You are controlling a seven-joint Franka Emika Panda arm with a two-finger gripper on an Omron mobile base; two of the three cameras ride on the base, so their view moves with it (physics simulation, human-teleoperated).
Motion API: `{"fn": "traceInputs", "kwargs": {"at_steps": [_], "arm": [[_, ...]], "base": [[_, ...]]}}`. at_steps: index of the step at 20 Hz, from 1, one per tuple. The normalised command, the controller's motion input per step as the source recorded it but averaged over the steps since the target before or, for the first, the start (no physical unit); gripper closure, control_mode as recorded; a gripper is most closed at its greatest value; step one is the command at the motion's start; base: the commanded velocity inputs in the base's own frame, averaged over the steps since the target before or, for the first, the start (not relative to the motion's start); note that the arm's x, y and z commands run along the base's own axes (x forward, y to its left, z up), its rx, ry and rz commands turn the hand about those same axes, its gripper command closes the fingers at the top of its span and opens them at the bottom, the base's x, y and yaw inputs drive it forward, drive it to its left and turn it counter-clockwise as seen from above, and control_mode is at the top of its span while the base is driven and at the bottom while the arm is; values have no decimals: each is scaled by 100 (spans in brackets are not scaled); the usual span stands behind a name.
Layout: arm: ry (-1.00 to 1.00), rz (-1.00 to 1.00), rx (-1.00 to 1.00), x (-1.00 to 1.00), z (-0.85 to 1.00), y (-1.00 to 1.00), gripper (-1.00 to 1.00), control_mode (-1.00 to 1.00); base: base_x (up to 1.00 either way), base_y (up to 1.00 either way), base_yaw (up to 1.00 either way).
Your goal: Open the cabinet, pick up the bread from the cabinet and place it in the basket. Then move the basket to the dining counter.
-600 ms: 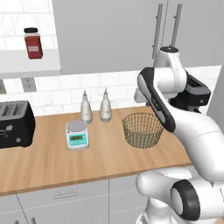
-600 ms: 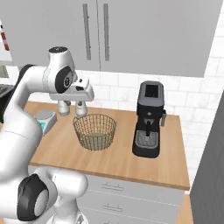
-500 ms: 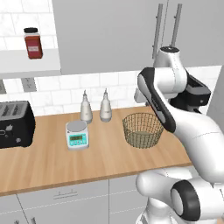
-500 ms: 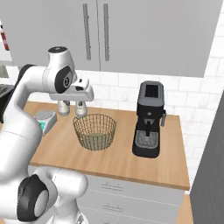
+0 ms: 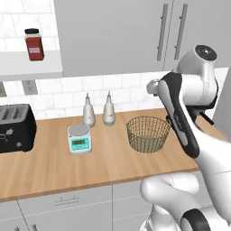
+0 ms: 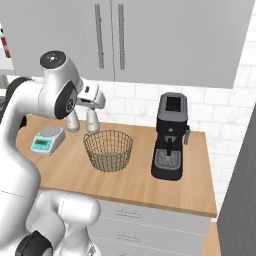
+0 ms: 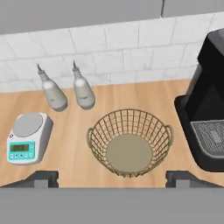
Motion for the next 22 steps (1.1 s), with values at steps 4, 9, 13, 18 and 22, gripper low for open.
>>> {"fn": "traceInputs", "kwargs": {"at_steps": [4, 9, 13, 18, 22], "arm": [[-30, -2, 5, 23, 72, -16, -100, -100], [-14, 0, 0, 51, 52, -30, -100, -100], [-13, 0, 0, 55, 52, -29, -100, -100], [-5, -2, 0, 22, 62, 5, -100, -100], [-3, -8, 0, 19, 14, 3, -100, -100]], "base": [[0, 0, 0], [0, 0, 0], [0, 0, 0], [0, 0, 0], [0, 0, 0]]}}
